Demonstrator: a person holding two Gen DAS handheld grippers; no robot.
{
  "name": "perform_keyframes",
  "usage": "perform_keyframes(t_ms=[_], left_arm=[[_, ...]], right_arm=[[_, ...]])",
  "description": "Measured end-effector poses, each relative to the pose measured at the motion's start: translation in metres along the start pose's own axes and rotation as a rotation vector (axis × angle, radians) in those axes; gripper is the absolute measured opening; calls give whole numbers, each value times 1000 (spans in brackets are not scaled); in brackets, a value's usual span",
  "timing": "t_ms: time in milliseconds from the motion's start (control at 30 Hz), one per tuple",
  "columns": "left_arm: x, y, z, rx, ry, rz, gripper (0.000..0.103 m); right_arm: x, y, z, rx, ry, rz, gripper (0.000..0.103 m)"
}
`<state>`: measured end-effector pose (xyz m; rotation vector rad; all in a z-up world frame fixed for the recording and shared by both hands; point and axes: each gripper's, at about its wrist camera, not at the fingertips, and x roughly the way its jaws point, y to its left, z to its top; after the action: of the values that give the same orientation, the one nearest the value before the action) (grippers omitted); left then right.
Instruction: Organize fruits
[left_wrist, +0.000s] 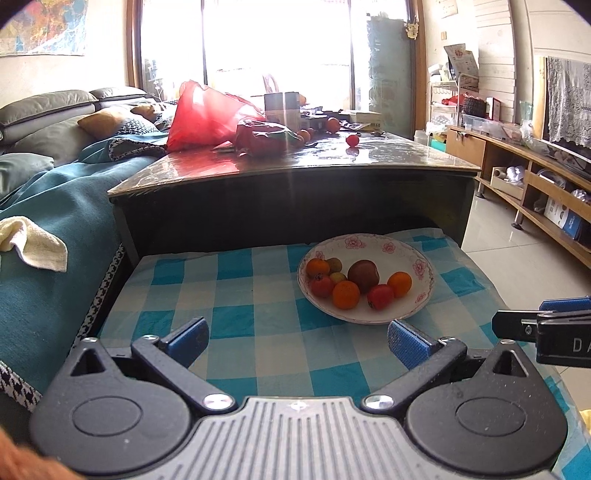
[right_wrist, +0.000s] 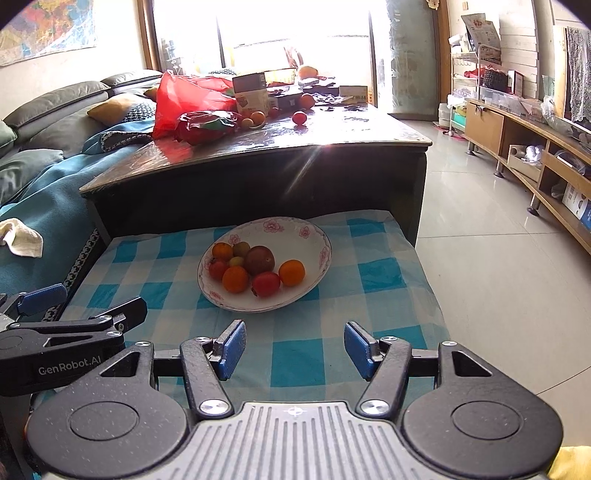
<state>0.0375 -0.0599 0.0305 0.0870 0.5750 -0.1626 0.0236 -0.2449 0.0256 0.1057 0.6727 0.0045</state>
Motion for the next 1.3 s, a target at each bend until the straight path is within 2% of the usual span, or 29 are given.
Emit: perform_keyframes(t_ms=[600, 800, 967, 1300], left_arm=[[-31, 4, -32, -13, 62, -3, 103], [-37, -1, -43, 11, 84, -11, 103], [-42, -3, -46, 5, 101, -20, 103], [-49, -3, -56, 10, 125, -18, 103]], right_arm=[[-27, 2, -31, 18, 28, -2, 55], [-34, 4, -44, 9, 53, -1, 56], [-41, 9, -53, -7, 59, 3, 59], [-46, 14, -63, -17, 76, 8, 59]])
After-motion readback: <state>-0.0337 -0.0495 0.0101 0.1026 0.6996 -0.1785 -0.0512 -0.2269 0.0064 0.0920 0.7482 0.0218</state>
